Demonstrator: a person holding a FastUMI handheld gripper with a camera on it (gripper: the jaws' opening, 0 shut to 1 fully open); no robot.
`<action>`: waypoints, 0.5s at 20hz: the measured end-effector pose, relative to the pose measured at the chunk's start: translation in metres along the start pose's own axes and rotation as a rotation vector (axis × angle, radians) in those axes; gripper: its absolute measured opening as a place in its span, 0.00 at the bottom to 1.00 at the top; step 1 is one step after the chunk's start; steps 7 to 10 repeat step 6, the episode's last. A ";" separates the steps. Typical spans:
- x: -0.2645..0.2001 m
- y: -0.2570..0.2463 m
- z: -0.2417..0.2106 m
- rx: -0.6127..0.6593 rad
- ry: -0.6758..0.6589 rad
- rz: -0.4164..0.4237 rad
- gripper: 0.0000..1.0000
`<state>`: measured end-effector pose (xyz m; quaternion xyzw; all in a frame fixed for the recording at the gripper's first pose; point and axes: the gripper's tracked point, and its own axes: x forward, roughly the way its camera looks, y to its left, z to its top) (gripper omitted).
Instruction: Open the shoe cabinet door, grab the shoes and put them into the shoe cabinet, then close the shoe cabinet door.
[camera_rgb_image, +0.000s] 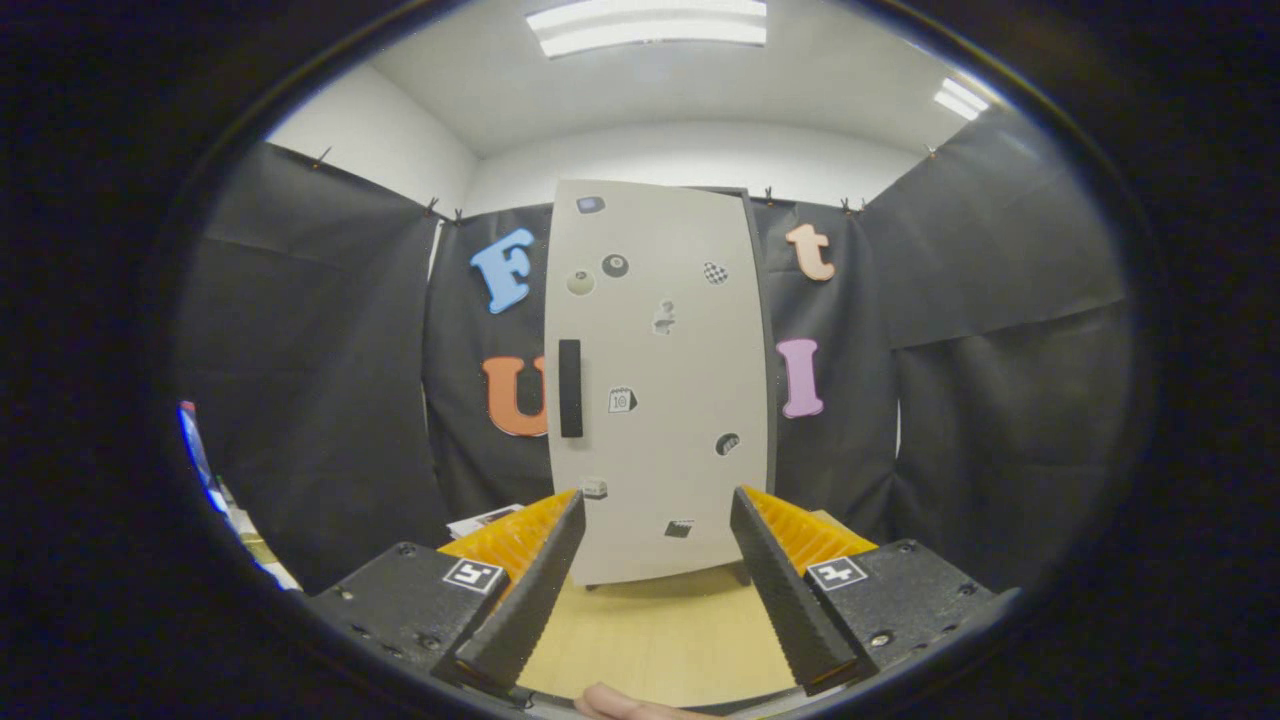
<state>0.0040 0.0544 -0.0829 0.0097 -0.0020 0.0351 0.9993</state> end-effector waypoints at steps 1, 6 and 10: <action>-0.003 -0.004 0.001 0.000 -0.009 -0.011 0.95; -0.013 -0.020 0.006 0.000 -0.020 -0.063 0.95; -0.013 -0.020 0.006 0.000 -0.020 -0.063 0.95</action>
